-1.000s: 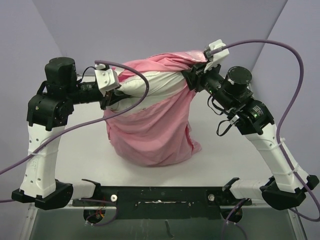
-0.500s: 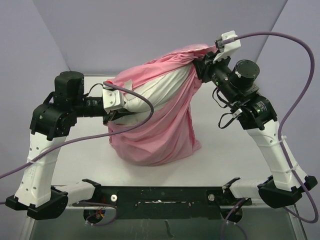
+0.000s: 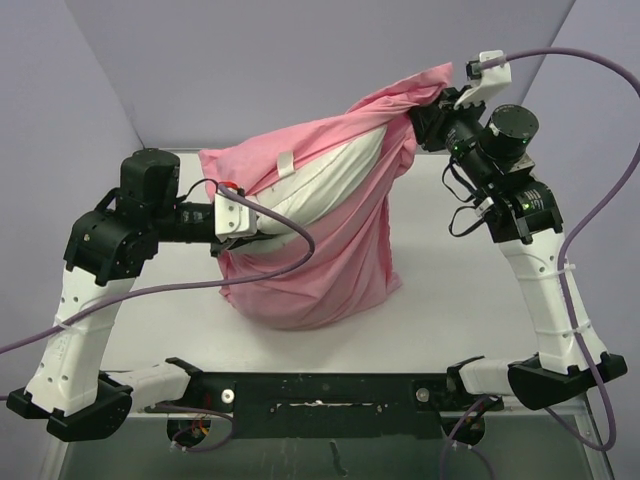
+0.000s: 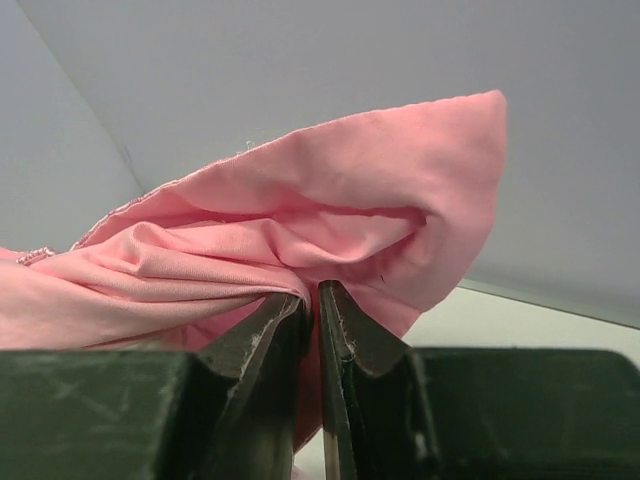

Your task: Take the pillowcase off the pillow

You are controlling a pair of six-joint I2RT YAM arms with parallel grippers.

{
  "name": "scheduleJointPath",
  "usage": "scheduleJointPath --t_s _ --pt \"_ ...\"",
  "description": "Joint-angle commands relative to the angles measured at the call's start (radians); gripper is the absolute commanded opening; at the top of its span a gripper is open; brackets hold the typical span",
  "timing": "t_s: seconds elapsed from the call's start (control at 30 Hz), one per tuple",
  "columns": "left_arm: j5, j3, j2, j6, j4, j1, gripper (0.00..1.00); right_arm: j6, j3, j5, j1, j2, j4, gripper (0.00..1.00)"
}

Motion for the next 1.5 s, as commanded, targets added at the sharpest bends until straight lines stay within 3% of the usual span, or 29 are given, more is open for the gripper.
scheduleJointPath --t_s 0.0,0.2,0.47,0.53,0.6,0.73,1.0,1.13,1.2,1.33,1.47 --pt "0.016 0.005 -0.035 0.010 -0.294 -0.011 0.00 0.028 -0.047 0.094 -0.058 0.005 0.124 0.13" --pt "0.022 0.079 -0.021 0.048 -0.380 -0.012 0.00 0.032 -0.183 0.101 -0.103 0.019 0.117 0.07" --pt "0.028 0.172 -0.048 0.064 -0.407 -0.012 0.00 0.128 -0.381 0.064 -0.367 0.015 0.091 0.00" --pt "0.025 0.196 -0.047 0.073 -0.413 -0.012 0.00 0.119 -0.413 0.102 -0.380 0.003 0.097 0.00" --pt "0.022 0.202 -0.044 0.080 -0.415 -0.012 0.00 0.125 -0.423 0.117 -0.388 -0.003 0.100 0.00" --pt "0.013 0.187 -0.053 0.069 -0.367 -0.012 0.00 0.146 -0.414 -0.001 -0.376 -0.002 0.122 0.03" --pt "0.002 0.250 -0.050 0.135 -0.438 -0.012 0.00 0.165 -0.313 0.145 -0.444 0.031 0.052 0.00" --pt "0.013 0.249 -0.060 0.195 -0.479 -0.012 0.00 0.277 -0.275 0.144 -0.497 0.096 0.053 0.00" --pt "0.033 0.250 -0.056 0.208 -0.493 -0.012 0.00 0.300 -0.263 0.078 -0.480 0.130 0.098 0.00" --pt "0.061 0.229 -0.062 0.229 -0.457 -0.012 0.00 0.153 -0.170 0.087 -0.269 0.214 0.094 0.02" --pt "0.069 0.201 -0.066 0.212 -0.356 -0.012 0.00 0.144 -0.190 -0.042 -0.161 0.246 0.123 0.06"
